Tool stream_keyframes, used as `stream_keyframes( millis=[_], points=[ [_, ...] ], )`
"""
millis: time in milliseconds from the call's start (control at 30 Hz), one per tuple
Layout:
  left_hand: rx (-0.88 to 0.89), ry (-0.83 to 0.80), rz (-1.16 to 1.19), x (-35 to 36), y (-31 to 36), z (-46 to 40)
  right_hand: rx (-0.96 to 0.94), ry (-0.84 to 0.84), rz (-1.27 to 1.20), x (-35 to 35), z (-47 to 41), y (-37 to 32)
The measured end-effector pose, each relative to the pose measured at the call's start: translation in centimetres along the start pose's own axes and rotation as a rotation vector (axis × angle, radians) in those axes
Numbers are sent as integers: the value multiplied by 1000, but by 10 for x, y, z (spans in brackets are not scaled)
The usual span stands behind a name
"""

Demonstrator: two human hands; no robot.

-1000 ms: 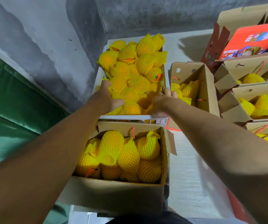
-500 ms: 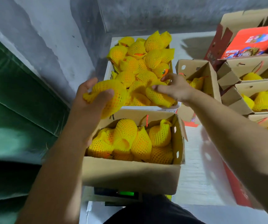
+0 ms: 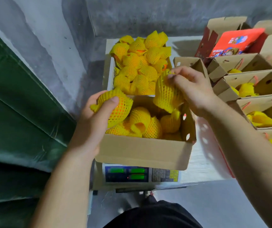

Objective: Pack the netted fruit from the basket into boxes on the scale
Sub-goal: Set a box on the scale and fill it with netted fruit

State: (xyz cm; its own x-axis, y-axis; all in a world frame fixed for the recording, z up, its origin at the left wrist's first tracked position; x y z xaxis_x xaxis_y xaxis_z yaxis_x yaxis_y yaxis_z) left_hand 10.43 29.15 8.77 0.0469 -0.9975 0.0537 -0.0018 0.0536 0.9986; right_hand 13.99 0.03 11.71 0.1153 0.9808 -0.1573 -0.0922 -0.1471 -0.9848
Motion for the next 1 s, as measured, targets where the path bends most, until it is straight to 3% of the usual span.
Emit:
stream_keyframes(
  millis=[100,167,267,367,467,567,733,867,933,1000],
  points=[
    [1,-1,37,-12,-3,13,-166,39,664,33,34,12],
    [-20,-12,48,-18,-6,23,-15,-90,1021,57,46,35],
    [-28,-42,39,-28,-7,41,191,-200,1215,75,68,51],
    [-42,-49,39,-39,-9,56,145,77,1181,70,94,38],
    [-57,-58,36,-46,-11,67,396,341,977,62,136,59],
    [-55,-69,39,-50,-11,76,455,343,954,72,152,79],
    [-51,-112,27,-52,-11,88,116,344,979,76,138,56],
    [-59,-134,20,-52,-11,95,210,227,905,57,135,51],
    [-54,-141,15,-52,-11,98,294,289,908,51,145,49],
    [-46,-150,16,-51,-11,101,246,344,828,60,162,40]
  ],
)
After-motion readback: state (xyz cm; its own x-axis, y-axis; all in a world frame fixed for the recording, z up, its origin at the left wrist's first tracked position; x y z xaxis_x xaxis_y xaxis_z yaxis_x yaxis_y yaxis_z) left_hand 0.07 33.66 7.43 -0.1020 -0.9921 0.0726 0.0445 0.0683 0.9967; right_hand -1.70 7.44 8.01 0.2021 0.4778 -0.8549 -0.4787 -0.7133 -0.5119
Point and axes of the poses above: each hand's wrist, its own z-axis away from the middle knuckle, its own x-axis out of the palm, y = z × x, the point moved 7 cm from there along -z, towards the middle knuckle, and after that the axes turned 12 degrees about x, right-handed, at the moved point
